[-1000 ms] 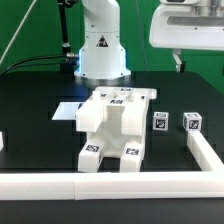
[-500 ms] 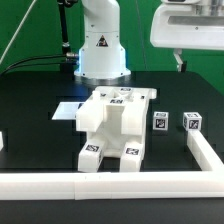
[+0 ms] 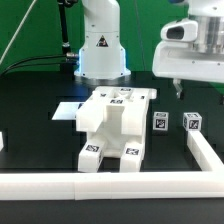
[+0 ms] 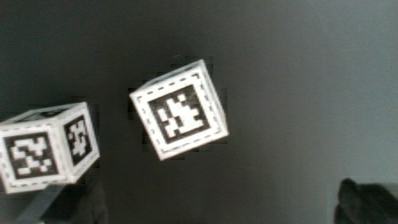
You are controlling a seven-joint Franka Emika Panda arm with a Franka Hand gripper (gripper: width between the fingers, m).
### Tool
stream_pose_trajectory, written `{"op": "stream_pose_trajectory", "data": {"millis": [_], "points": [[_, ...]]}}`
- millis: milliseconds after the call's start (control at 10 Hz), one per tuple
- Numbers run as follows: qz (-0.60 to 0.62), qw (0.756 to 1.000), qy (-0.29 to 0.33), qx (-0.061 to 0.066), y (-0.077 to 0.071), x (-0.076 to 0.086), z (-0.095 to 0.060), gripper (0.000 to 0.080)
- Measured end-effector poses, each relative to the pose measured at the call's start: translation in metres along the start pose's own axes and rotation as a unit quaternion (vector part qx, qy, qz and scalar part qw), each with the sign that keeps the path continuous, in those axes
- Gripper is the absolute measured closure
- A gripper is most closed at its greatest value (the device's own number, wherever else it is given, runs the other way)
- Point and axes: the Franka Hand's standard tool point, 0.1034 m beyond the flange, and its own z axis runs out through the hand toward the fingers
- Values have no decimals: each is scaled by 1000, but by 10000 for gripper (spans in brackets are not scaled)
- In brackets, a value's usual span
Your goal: Assemble chair
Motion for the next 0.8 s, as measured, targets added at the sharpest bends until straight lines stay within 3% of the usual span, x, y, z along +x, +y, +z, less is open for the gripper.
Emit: {"op": "stream_pose_trajectory", "data": {"millis": [400,600,800], "points": [[11,1000,4,5,2,2,0,151],[72,997,5,15,15,-10,11,151],[77,997,4,18,10,-22,20,151]]}}
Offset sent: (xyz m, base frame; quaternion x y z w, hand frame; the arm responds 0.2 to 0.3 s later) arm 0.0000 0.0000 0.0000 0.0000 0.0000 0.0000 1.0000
